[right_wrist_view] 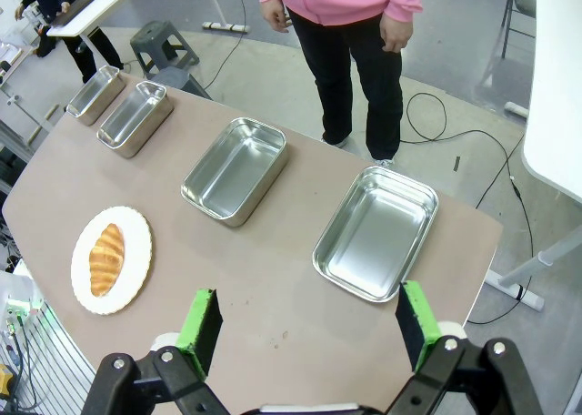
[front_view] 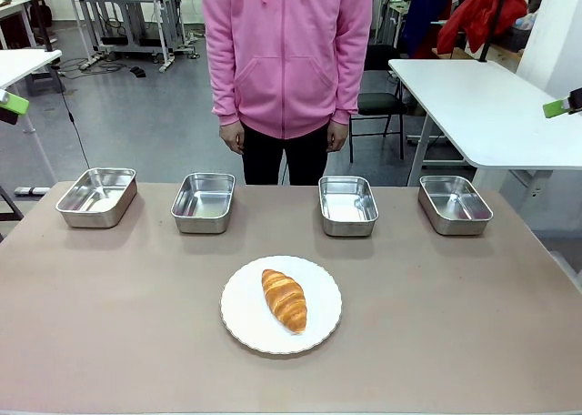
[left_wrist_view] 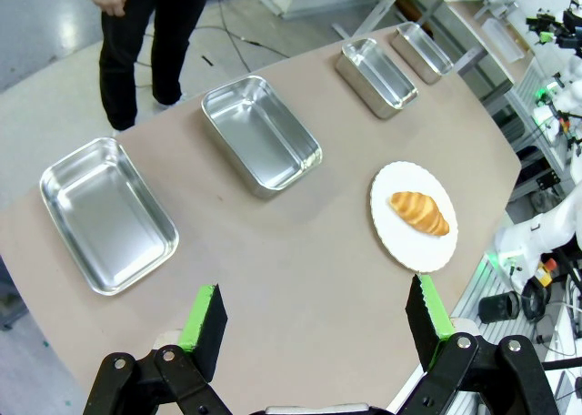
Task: Place the bread in the container.
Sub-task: Place the Butter Roll into the Airtight Container indicated by the human.
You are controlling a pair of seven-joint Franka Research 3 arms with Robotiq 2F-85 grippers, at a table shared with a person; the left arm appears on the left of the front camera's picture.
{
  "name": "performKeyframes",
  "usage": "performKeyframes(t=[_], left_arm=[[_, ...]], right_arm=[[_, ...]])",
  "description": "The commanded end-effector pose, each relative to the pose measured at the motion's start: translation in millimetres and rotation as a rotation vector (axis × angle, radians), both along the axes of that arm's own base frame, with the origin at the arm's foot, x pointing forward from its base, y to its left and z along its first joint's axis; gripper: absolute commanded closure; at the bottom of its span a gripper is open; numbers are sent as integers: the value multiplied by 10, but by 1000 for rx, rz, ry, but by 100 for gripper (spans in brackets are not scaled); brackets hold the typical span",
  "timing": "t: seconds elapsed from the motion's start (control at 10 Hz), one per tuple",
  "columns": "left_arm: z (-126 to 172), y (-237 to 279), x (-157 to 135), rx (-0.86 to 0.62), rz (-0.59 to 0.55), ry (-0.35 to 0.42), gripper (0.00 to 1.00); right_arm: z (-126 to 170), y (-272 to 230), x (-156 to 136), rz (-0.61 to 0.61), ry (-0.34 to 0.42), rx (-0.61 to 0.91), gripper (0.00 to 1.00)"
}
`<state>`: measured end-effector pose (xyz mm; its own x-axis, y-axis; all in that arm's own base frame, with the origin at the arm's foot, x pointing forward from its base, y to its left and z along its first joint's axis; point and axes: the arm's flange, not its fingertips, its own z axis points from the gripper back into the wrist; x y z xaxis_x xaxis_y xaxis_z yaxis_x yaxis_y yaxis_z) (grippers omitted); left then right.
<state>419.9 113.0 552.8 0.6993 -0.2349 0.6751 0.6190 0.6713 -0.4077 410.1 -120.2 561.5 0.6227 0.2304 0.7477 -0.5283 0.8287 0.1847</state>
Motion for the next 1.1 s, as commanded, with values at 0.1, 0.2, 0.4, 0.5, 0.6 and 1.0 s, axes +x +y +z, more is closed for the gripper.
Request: performKeyframes(t=[0.1, 0.2, 0.4, 0.5, 0.6, 1.0], left_arm=[[8, 10, -16, -5, -7, -4, 0], [8, 10, -16, -5, -7, -4, 0], [8, 10, -16, -5, -7, -4, 0], [8, 10, -16, -5, -7, -4, 0], [8, 10, -16, -5, -7, -4, 0], [8, 10, -16, -5, -7, -4, 0]], right_arm=[[0, 6, 4, 5, -12, 15, 0], [0, 6, 4, 5, -12, 15, 0], [0, 6, 4, 5, -12, 15, 0], [0, 6, 4, 5, -12, 15, 0], [0, 6, 4, 5, -12, 15, 0], [0, 6, 4, 5, -12, 15, 0]])
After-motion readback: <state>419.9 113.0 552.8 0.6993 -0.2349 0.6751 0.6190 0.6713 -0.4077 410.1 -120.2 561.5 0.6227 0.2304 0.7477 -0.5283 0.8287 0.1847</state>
